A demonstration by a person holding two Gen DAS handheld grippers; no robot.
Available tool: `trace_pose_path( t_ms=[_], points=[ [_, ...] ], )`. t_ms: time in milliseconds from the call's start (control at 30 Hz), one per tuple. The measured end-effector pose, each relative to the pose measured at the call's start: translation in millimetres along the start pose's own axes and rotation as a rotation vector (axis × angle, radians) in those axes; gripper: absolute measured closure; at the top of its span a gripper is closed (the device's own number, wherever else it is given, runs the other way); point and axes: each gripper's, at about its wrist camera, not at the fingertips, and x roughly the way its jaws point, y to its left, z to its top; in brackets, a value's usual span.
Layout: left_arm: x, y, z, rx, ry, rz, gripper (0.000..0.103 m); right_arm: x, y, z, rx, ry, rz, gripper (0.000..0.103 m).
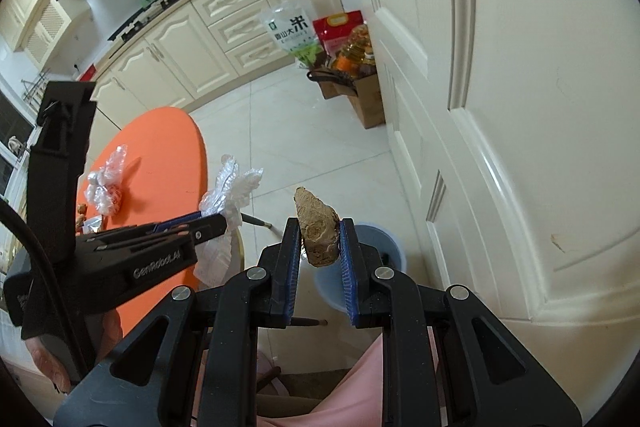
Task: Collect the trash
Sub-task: 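Carry the clear wrap and brown lump to the blue bin and open both tools, then move both tools back over the table toward the remaining trash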
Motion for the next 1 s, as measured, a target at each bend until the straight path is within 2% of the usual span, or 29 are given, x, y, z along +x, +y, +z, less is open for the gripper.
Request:
trace_pose_path(
  t_ms=[100, 233, 400, 567, 733, 833, 867, 900, 1000],
  points=[
    [14.1, -8.8, 11.0, 0.016, 0.018, 0.007, 0.084, 5.1, -3.7, 0.7, 0.006, 0.013, 0.001, 0.085],
    [27.9, -23.8, 20.7, 0.056, 0.022, 0.055, 0.077, 10.6, -8.3, 2.3, 0.019, 0.022, -0.007, 0.085],
    [36.5, -30.2, 22.2, 0.062, 0.009, 0.042, 0.058, 17.7, -13.2, 1.0, 0.049, 0.036, -0.004, 0.085],
    [37.7, -27.2, 18.9, 0.069, 0.004, 0.053, 0.058, 31.4, -16.9, 4.4, 0.065, 0.062, 0.001, 0.085],
    [29.5, -24.6, 8.5, 0.063, -0.021, 0.122, 0.058, 44.7, -9.9, 6.6, 0.060, 0.092, 0.024, 0.085],
    [30.5, -25.3, 6.2, 0.054, -0.022, 0.114, 0.058, 46.7, -3.4, 8.4, 0.054, 0.090, 0.049, 0.081],
    [30.4, -24.9, 5.0, 0.050, -0.026, 0.120, 0.057, 46.0, -2.8, 8.6, 0.054, 0.088, 0.052, 0.077],
    [29.2, -23.9, 4.1, 0.048, -0.028, 0.124, 0.056, 44.9, -0.8, 8.7, 0.051, 0.083, 0.053, 0.069],
    [29.5, -22.6, -1.0, 0.042, -0.023, 0.121, 0.055, 40.1, 2.5, 7.7, 0.043, 0.061, 0.038, 0.059]
  ],
)
